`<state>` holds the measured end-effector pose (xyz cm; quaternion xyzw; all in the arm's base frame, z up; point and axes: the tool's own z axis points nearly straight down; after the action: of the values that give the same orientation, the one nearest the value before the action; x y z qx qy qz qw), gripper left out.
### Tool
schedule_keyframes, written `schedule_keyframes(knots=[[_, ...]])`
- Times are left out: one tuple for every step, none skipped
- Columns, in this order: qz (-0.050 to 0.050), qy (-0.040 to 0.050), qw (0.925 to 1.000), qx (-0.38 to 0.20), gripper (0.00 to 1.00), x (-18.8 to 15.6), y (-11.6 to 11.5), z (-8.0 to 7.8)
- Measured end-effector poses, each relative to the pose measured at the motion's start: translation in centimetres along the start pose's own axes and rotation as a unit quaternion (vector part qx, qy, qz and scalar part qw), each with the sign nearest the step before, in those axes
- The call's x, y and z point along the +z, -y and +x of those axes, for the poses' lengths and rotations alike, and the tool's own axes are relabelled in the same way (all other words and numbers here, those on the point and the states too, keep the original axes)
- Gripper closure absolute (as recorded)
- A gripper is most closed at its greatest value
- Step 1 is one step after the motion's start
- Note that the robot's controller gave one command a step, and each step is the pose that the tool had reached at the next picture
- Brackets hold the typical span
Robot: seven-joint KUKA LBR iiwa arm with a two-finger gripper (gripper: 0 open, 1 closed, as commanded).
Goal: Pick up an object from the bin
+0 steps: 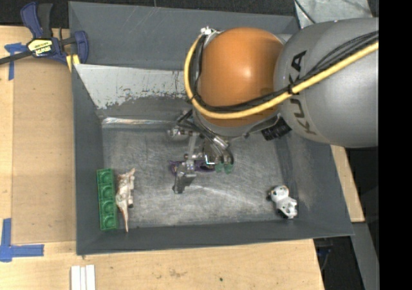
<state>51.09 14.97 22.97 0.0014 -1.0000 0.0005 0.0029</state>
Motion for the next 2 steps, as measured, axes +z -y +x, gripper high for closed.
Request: schedule_keyframes(knots=[[-0.001,0.0041,1.0,0.001,0.0,-0.44,0.05,-0.16],[-0.001,0.0042,1.0,0.001,0.0,-0.45,0.06,-0.17]])
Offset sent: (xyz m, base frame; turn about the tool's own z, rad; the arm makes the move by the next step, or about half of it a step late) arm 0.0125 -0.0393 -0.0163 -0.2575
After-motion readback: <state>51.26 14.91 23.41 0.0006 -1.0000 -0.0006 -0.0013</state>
